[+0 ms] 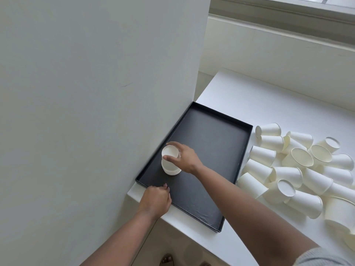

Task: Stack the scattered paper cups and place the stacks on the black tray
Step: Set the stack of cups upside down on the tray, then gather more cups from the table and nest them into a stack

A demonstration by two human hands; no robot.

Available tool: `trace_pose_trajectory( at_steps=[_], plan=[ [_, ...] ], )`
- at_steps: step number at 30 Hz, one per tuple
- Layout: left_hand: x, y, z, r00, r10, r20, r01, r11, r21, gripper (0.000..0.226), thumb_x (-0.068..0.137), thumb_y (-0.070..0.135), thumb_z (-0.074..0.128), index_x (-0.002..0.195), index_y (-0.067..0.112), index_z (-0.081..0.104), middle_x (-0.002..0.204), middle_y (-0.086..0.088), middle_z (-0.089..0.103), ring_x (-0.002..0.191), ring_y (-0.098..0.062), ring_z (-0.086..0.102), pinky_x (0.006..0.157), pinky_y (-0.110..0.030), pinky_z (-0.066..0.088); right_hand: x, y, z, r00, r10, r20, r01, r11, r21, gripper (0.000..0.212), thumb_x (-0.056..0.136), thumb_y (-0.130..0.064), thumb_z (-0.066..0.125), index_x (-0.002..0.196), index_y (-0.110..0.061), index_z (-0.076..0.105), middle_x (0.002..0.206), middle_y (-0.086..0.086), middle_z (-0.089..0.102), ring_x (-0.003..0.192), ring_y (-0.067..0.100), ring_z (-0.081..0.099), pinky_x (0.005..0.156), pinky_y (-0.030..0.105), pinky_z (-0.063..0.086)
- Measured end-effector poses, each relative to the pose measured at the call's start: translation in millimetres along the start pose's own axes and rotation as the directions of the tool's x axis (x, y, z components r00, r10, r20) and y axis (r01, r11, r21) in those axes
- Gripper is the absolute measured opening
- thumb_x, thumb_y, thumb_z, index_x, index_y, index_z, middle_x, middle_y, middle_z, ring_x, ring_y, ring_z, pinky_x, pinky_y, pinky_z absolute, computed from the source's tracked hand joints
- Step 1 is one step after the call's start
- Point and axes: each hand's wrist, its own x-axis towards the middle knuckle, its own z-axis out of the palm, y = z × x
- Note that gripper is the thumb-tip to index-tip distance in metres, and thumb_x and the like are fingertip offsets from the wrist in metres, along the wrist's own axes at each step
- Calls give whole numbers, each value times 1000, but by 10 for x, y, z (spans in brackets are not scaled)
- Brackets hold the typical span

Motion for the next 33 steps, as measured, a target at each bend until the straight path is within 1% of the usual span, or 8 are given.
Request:
trace_pose_trajectory(
  at_steps=[3, 6, 12, 18, 24, 28, 31, 33],
  plan=[
    [1, 12, -4, 1000, -3, 29, 3, 1000, 1, 17, 62, 30, 78, 65, 14, 73, 77, 3, 76, 43, -13, 62, 43, -15, 46, 11, -56, 94, 1000, 2, 22, -2, 1000, -14, 45, 84, -40, 61, 127, -30, 51, 131, 7, 54, 123, 26, 47, 105, 41, 39],
    [26, 18, 62, 990, -40, 132, 36, 999, 33, 37, 95, 24, 32, 115, 9, 59, 130, -7, 59, 91, -28, 67, 77, -31, 47, 24, -107, 171, 999, 9, 41, -9, 1000, 6, 43, 86, -37, 60, 127, -27, 52, 131, 7, 55, 123, 25, 48, 104, 42, 40],
    [58, 11, 117, 989, 6, 151, -14, 999, 52, 42, 99, 23, 23, 129, 5, 46, 146, -11, 42, 107, -28, 62, 84, -35, 46, 53, -161, 284, 998, -4, 61, 1, 999, 48, 40, 86, -34, 60, 124, -22, 54, 125, 6, 59, 119, 24, 52, 100, 38, 43],
    [64, -4, 211, 989, -17, 150, 13, 999, 32, 42, 98, 25, 24, 127, 6, 47, 143, -10, 45, 114, -25, 59, 90, -33, 46, 43, -191, 385, 995, 20, 101, -30, 994, 104, 32, 89, -33, 57, 116, -17, 57, 116, 7, 64, 112, 23, 56, 87, 28, 42],
    [70, -15, 238, 989, -16, 150, 10, 999, 37, 41, 97, 25, 25, 127, 6, 47, 145, -9, 43, 111, -27, 60, 90, -35, 48, 44, -215, 394, 994, 0, 112, -10, 996, 88, 33, 90, -34, 56, 116, -14, 58, 116, 8, 64, 112, 23, 56, 92, 34, 45],
    [55, -12, 202, 992, -27, 122, 21, 998, 53, 40, 97, 26, 29, 122, 6, 53, 140, -8, 50, 107, -25, 64, 83, -33, 50, -26, -183, 299, 996, 22, 92, -41, 977, 208, 36, 92, -41, 51, 115, -14, 58, 115, 8, 64, 110, 21, 56, 91, 30, 43],
    [26, 15, 77, 994, 64, 83, -67, 997, 35, 23, 74, 34, 67, 81, 13, 73, 93, 2, 75, 63, -12, 70, 50, -18, 52, -97, -106, 162, 1000, 19, 6, -20, 979, 204, 33, 93, -37, 51, 114, -13, 59, 114, 9, 64, 108, 21, 58, 93, 32, 45],
    [39, 41, 70, 996, 85, 13, -85, 996, 9, 24, 49, 31, 84, 57, 13, 71, 64, 4, 73, 41, -10, 62, 35, -14, 43, -152, -5, 51, 998, -11, -67, 21, 990, 143, 27, 93, -29, 54, 112, -11, 61, 110, 9, 67, 104, 21, 60, 91, 30, 47]
  ],
)
